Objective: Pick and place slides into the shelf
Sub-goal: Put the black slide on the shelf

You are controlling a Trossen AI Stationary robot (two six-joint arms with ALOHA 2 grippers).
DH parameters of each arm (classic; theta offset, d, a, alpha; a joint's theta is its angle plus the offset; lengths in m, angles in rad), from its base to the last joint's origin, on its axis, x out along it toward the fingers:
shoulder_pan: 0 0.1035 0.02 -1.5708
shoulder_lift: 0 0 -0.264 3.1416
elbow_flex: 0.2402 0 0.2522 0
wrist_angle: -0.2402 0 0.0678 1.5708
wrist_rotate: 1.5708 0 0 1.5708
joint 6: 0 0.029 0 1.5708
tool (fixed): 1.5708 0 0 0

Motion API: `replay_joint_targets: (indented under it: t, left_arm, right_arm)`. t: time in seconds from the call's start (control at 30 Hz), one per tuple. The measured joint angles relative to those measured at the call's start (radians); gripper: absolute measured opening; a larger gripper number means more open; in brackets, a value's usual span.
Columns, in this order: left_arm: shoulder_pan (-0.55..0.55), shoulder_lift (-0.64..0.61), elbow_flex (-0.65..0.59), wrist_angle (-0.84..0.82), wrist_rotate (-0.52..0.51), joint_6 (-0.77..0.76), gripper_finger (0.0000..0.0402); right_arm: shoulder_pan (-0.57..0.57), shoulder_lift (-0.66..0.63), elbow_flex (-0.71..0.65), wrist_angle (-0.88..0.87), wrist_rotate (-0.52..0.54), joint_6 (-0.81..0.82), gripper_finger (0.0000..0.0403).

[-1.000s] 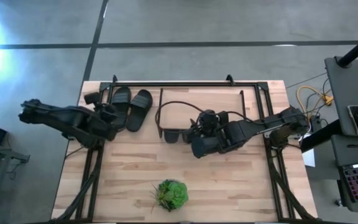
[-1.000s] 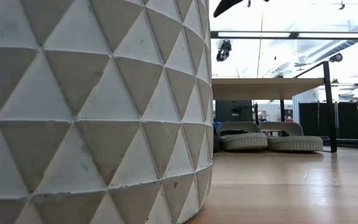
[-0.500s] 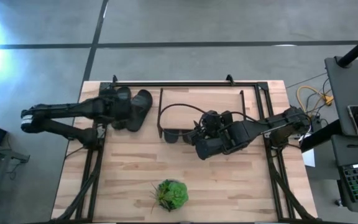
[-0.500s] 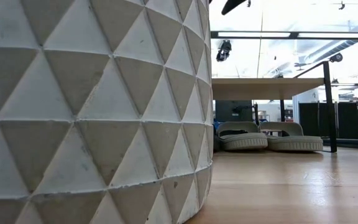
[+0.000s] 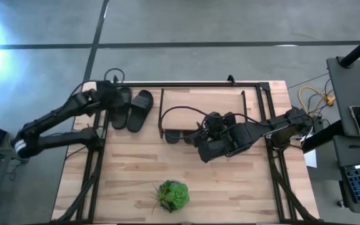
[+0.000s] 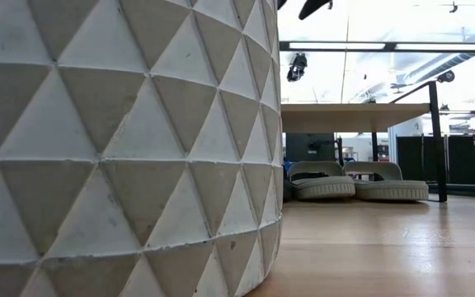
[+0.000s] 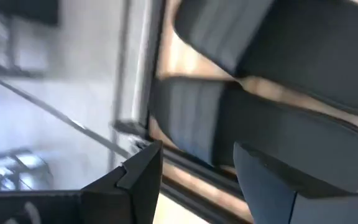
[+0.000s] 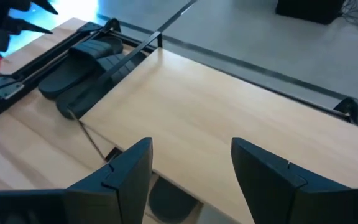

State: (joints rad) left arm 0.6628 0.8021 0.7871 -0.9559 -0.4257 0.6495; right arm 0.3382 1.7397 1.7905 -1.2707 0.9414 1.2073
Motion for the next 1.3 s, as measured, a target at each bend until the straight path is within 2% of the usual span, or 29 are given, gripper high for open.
replay_joint_targets:
  t: [0.07,0.2,0.37,0.73,1.07,1.3]
  left_arm:
    - [0.022,-0.042,-0.036,0.078,0.021,0.046,0.0183]
    - [0.039,-0.057,-0.132,0.144,0.135,0.058,0.0183]
    - [0.04,0.004,-0.238,0.203,-0.013,0.068,0.0183]
    - [0.045,0.104,-0.255,0.267,0.077,0.025,0.0183]
    - [0.058,0.183,-0.353,0.571,-0.108,0.045,0.0183]
    - [0.105,0.23,-0.399,0.682,-0.116,0.125,0.0183]
  right_arm:
    - [0.0,0.0,0.0,-0.01,0.002,0.0,0.0211]
    - [0.0,0.0,0.0,-0.013,0.003,-0.002,0.0211]
    - [0.0,0.0,0.0,-0.013,0.003,0.015,0.0211]
    - [-0.019,0.0,0.0,-0.042,0.005,0.015,0.0211]
    - [-0.027,0.0,0.0,-0.042,0.003,0.028,0.0211]
    - [-0.027,0.0,0.0,-0.042,0.002,0.042,0.0211]
